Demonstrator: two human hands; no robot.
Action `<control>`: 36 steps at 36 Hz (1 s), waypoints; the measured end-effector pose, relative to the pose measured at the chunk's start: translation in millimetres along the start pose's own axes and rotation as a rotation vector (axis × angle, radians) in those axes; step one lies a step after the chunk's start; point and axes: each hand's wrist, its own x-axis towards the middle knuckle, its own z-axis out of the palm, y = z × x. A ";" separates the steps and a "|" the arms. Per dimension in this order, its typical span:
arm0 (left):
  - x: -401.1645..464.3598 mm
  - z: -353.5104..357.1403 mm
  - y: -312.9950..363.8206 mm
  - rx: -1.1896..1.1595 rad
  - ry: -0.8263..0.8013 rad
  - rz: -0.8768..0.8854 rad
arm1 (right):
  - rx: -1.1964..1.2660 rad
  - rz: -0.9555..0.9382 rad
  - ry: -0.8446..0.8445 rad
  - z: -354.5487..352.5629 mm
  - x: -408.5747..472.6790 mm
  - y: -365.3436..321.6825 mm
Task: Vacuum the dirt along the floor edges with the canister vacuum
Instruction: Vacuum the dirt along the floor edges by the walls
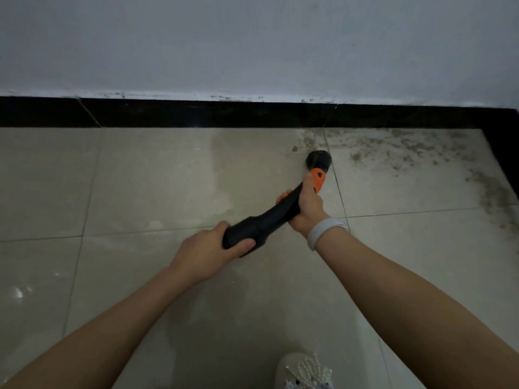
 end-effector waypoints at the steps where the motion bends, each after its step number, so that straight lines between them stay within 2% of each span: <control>1: 3.1 -0.5 3.7 0.025 0.007 0.011 | 0.032 0.002 -0.006 -2.8 4.0 -2.3; 5: 2.6 3.7 0.8 0.051 0.044 -0.009 | 0.119 0.066 -0.079 -8.0 11.1 2.7; 10: -11.5 10.3 -22.1 -0.015 0.115 -0.100 | 0.043 0.124 -0.203 9.9 11.1 24.2; 15: -19.2 3.8 -39.3 0.001 0.170 -0.120 | 0.002 0.152 -0.274 27.1 8.2 38.9; 20: -12.8 0.9 -26.0 0.066 0.114 -0.069 | 0.081 0.166 -0.250 11.2 17.4 32.9; 27: 19.3 7.8 9.5 0.206 0.022 0.089 | 0.208 0.085 -0.133 -25.7 34.9 1.9; 31: 20.5 17.4 14.1 0.206 0.081 0.147 | 0.227 0.085 -0.132 -36.6 34.5 -4.2; 36: 21.5 21.3 8.7 0.226 0.122 0.139 | 0.250 0.109 -0.169 -35.8 36.9 0.6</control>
